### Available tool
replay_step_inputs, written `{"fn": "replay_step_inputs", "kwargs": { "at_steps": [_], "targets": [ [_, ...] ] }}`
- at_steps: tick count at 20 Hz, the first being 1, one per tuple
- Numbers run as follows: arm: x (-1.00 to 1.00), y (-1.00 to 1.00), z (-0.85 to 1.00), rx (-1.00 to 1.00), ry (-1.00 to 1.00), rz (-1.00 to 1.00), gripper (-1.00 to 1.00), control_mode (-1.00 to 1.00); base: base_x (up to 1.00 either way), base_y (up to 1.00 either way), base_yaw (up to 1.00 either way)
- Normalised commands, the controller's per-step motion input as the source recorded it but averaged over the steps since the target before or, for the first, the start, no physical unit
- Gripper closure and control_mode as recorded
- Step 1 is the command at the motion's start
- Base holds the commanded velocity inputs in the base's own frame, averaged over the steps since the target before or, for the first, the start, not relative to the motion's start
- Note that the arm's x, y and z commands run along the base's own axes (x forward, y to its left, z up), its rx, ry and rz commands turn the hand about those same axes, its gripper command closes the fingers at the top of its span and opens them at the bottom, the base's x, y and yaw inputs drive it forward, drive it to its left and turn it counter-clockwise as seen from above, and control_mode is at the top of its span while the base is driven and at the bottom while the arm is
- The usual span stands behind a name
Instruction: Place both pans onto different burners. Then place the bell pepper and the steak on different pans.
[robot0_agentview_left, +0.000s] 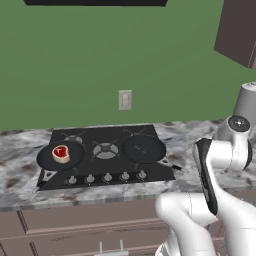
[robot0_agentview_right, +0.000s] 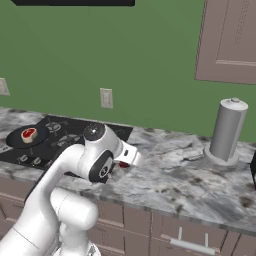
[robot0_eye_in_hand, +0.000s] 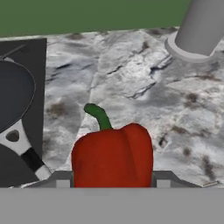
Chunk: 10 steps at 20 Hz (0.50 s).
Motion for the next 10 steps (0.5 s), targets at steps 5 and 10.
{"fn": "replay_step_inputs", "kwargs": {
  "at_steps": [5, 10],
  "targets": [
    [0.00, 0.78, 0.22, 0.02, 0.00, 0.10, 1.00, -1.00, 0.00, 0.00, 0.00],
    [0.13, 0.66, 0.21, 0.01, 0.00, 0.09, 1.00, -1.00, 0.00, 0.00, 0.00]
  ]
}}
